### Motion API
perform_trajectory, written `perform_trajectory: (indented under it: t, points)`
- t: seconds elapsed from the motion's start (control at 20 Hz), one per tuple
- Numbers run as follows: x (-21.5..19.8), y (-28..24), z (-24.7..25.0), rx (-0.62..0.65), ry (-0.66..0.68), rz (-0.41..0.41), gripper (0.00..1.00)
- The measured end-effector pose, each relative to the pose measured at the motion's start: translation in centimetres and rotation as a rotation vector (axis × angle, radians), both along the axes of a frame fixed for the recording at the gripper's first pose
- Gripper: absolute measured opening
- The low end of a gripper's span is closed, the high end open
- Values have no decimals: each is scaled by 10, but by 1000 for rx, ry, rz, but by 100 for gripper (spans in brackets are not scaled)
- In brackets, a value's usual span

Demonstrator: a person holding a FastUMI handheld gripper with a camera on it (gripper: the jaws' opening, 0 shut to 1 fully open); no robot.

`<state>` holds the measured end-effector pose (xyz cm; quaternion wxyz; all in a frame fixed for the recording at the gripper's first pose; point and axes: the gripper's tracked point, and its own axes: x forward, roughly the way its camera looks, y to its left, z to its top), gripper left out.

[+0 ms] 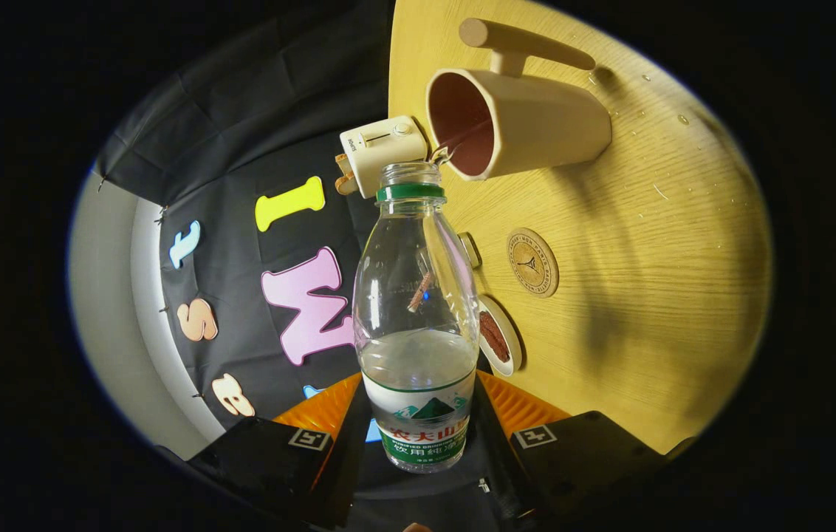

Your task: Take the bottle from table, then pour the juice into the cup, finally place the bottle on the coaster

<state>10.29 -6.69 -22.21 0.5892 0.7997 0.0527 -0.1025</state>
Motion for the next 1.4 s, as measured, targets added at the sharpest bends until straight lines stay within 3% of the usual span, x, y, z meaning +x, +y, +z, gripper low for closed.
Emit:
perform_trajectory:
  t: [0.65, 1.4]
  points:
    - [-3, -5, 10, 93, -17, -5, 75]
    - [-12, -8, 27, 211, -45, 43, 75]
